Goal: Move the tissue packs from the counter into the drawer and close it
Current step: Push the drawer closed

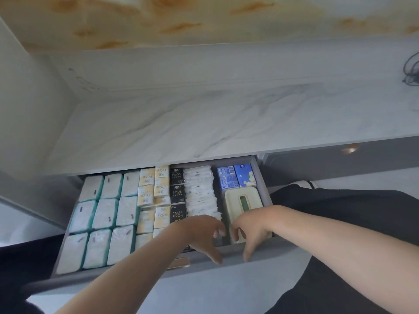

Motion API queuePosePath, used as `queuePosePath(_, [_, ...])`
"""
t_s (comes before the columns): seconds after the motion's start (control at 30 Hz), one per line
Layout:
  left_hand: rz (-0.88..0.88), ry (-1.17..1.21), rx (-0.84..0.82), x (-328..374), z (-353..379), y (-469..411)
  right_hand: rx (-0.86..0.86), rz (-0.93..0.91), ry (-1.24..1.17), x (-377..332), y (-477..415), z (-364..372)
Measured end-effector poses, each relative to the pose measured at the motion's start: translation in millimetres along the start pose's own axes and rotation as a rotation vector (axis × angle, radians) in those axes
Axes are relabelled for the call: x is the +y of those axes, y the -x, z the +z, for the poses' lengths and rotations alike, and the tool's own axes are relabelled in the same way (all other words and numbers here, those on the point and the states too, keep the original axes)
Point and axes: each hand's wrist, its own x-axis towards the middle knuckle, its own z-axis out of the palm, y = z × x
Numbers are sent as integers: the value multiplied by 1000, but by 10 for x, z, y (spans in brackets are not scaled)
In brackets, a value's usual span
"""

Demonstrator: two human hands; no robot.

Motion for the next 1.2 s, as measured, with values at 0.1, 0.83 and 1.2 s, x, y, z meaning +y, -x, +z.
queuePosePath(0.1, [-20,-43,22,-60,-8,-23,63,-39,133,21,-63,51])
queuePosePath(0.83, [-410,745,559,-457,-127,283,739,320,-338,219,-300,48])
queuePosePath(1.2, [-439,2068,687,-829,-326,362,598,299,-1775,258,-490,-311])
